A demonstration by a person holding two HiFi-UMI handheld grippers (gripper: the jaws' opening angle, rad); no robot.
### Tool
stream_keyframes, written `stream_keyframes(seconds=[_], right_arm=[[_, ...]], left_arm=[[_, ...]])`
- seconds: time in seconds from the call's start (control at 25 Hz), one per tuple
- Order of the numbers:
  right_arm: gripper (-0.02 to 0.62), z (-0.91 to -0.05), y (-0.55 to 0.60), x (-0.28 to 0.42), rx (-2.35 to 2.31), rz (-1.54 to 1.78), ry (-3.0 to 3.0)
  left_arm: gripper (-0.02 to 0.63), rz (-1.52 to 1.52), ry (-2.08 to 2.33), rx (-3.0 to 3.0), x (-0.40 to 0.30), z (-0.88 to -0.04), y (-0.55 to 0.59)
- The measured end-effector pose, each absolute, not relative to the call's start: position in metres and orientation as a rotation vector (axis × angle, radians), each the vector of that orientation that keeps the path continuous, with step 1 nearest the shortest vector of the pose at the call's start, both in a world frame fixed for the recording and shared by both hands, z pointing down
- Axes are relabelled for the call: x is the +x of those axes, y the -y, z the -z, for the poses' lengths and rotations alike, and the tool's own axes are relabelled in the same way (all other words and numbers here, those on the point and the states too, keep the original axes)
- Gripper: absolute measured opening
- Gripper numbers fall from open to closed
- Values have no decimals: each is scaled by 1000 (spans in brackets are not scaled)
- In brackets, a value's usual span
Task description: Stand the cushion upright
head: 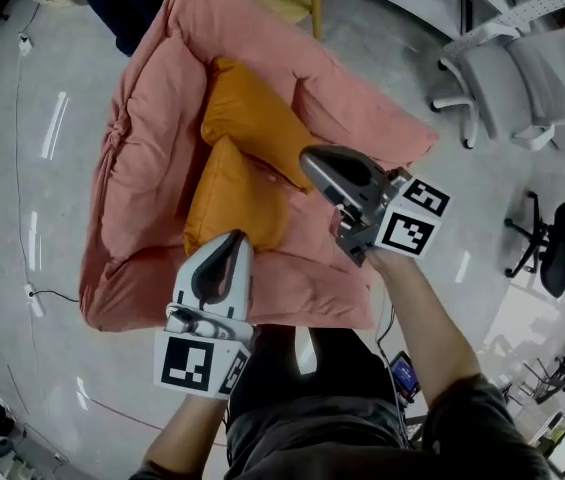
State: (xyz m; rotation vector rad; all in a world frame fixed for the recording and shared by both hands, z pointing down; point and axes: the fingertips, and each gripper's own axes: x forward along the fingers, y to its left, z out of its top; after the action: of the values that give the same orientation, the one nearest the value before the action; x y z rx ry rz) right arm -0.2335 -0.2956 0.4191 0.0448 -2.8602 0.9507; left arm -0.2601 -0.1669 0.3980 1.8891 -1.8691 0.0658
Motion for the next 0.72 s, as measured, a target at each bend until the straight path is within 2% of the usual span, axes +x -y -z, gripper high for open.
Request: stream_keyframes(seconds=[0.32, 0.72], right_arm=[[21, -387, 270, -149, 200, -711, 2807], [15, -342, 266, -58, 403, -668, 2778]], left_arm=[[20, -99, 1709, 2049, -216, -383, 189], [20, -170, 1518, 2249, -140, -335, 210]])
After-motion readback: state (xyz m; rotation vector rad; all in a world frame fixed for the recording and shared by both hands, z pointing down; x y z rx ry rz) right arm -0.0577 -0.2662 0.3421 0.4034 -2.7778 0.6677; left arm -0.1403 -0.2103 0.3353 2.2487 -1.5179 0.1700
